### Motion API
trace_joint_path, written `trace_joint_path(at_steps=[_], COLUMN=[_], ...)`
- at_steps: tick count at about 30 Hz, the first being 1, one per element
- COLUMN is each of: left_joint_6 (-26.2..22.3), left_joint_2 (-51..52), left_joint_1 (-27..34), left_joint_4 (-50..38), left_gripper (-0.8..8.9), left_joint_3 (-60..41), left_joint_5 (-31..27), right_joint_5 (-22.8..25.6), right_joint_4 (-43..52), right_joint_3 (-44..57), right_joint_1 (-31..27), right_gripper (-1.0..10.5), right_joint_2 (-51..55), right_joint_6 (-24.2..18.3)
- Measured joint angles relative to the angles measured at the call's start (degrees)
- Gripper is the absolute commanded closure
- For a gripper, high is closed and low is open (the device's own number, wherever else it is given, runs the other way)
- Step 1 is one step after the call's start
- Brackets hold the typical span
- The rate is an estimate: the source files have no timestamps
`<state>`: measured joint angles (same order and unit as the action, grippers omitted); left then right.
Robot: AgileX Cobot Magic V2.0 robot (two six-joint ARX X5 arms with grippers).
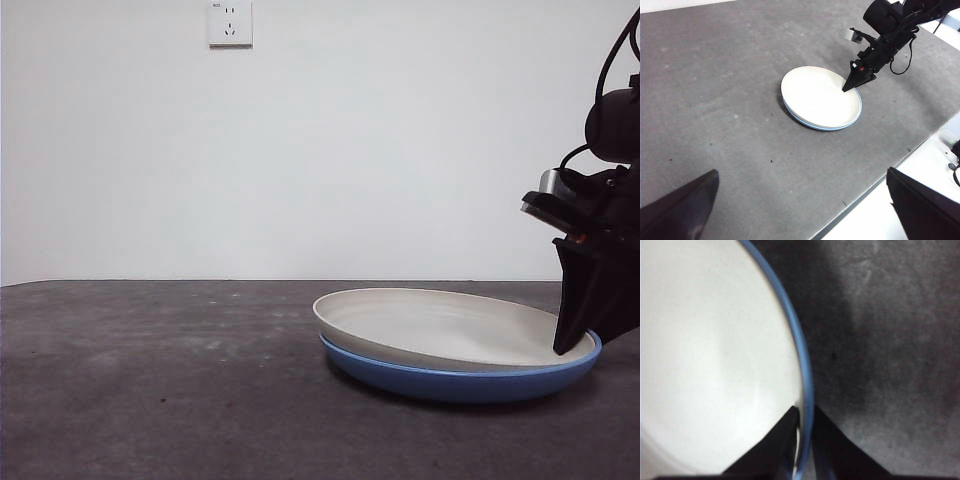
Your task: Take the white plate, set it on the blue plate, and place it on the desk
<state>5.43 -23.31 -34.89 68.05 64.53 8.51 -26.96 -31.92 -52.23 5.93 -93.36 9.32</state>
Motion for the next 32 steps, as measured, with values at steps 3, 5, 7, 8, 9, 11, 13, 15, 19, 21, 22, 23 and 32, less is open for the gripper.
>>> trace_joint_path(at_steps=[3, 5, 7, 8, 9, 11, 13, 15, 19, 21, 22, 23, 32], left_joint_6=[0.00, 0.00, -0.02, -0.09, -0.20, -0.50, -0.70, -1.09, -1.42, -1.49, -1.49, -1.49, -1.49], left_joint_2=[0.00, 0.00, 0.00, 0.00, 0.00, 0.00, 0.00, 0.00, 0.00, 0.00, 0.00, 0.00, 0.00], left_joint_1=[0.00, 0.00, 0.00, 0.00, 0.00, 0.00, 0.00, 0.00, 0.00, 0.00, 0.00, 0.00, 0.00], left_joint_4=[0.02, 0.02, -0.02, -0.07, -0.13, -0.15, -0.28, -0.87, -2.82, -3.50, -3.65, -3.67, -4.44], left_gripper=[0.62, 0.62, 0.62, 0.62, 0.62, 0.62, 0.62, 0.62, 0.62, 0.62, 0.62, 0.62, 0.62], left_joint_3=[0.00, 0.00, 0.00, 0.00, 0.00, 0.00, 0.00, 0.00, 0.00, 0.00, 0.00, 0.00, 0.00], left_joint_5=[0.00, 0.00, -0.02, -0.02, 0.00, -0.02, 0.00, 0.00, -0.02, 0.00, -0.02, -0.02, -0.02], right_joint_5=[-0.79, -0.85, -0.55, -0.31, -0.22, -0.33, -1.44, -2.16, -2.38, -2.40, -2.45, -2.45, -2.95], right_joint_4=[-1.62, -3.43, -5.27, -6.12, -6.82, -8.02, -8.13, -7.91, -7.06, -7.06, -6.78, -6.27, -3.30], right_joint_3=[-1.20, -2.71, -4.22, -4.92, -5.44, -6.56, -7.41, -8.35, -9.09, -9.14, -9.20, -9.27, -12.74], right_joint_1=[-0.02, 0.35, 1.03, 1.60, 2.05, 3.52, 5.01, 6.56, 9.77, 10.97, 11.61, 12.20, 15.85], right_gripper=[9.4, 9.4, 9.4, 9.4, 9.4, 9.4, 9.4, 9.4, 9.4, 9.4, 9.4, 9.4, 9.4], right_joint_2=[0.24, 0.44, 0.46, 0.46, 0.46, 0.46, 0.46, 0.46, 0.44, 0.15, -0.31, -1.03, -9.16], right_joint_6=[0.07, 0.15, 0.17, 0.20, 0.22, 0.26, 0.70, 1.60, 3.69, 4.74, 5.31, 5.90, 8.68])
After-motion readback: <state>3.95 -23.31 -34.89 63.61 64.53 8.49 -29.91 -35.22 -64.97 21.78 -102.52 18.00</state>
